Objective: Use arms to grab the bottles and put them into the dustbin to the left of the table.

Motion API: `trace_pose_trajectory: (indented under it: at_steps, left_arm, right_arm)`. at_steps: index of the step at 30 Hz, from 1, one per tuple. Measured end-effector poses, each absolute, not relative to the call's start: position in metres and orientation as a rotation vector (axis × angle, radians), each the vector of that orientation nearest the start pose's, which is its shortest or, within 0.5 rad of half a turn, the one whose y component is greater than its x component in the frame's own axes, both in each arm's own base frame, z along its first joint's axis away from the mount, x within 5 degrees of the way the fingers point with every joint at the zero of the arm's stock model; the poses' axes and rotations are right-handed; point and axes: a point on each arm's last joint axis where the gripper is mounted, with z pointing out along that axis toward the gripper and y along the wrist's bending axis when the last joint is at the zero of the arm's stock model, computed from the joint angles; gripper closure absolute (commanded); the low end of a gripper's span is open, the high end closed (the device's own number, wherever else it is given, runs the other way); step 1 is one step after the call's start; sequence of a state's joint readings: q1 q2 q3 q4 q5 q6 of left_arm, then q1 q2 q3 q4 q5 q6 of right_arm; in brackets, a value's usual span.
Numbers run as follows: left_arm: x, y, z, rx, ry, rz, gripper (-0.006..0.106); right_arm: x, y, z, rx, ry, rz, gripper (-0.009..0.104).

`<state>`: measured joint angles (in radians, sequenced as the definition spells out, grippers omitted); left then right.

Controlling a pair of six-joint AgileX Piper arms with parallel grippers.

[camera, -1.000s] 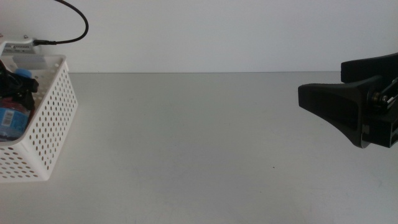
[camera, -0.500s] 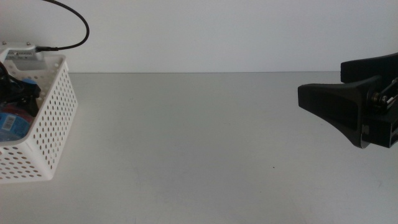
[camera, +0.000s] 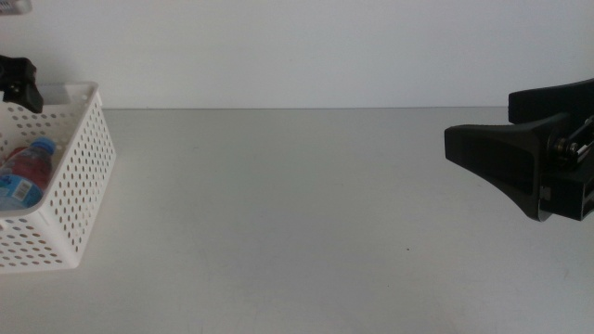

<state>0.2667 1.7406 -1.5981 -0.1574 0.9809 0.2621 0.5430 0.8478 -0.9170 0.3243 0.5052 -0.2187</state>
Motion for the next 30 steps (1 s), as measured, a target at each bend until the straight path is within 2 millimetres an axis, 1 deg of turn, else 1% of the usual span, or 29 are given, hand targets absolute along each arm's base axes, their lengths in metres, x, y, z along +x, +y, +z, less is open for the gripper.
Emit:
trace_pose_trajectory:
  at_steps: [3,8,11,14,18,22,24,26,30]
  left_arm:
    - [0.359,0.078,0.350,-0.055,2.549,-0.008,0.007]
    - [0.334,0.045,0.388,0.054,2.472,-0.023,0.008]
    - [0.318,0.025,0.407,0.119,2.411,-0.037,0.008]
    - [0.297,0.007,0.420,0.183,2.366,-0.055,0.008]
    - [0.261,-0.013,0.428,0.259,2.301,-0.074,0.008]
    - [0.216,-0.027,0.433,0.317,2.160,-0.083,0.008]
    - [0.196,-0.028,0.437,0.320,2.072,-0.083,0.008]
    - [0.180,-0.028,0.440,0.313,1.997,-0.076,0.008]
    - [0.162,-0.026,0.440,0.304,1.936,-0.071,0.008]
  right_arm:
    - [0.140,0.101,0.392,-0.559,1.850,0.559,0.010]
    - [0.140,0.101,0.392,-0.559,1.850,0.559,0.010]
    - [0.140,0.101,0.392,-0.559,1.850,0.559,0.010]
    - [0.140,0.101,0.392,-0.559,1.850,0.559,0.010]
    - [0.140,0.101,0.392,-0.559,1.850,0.559,0.010]
    - [0.140,0.101,0.392,-0.559,1.850,0.559,0.010]
    - [0.140,0.101,0.392,-0.559,1.850,0.559,0.010]
    - [0.140,0.101,0.392,-0.559,1.850,0.559,0.010]
    - [0.140,0.101,0.392,-0.559,1.850,0.559,0.010]
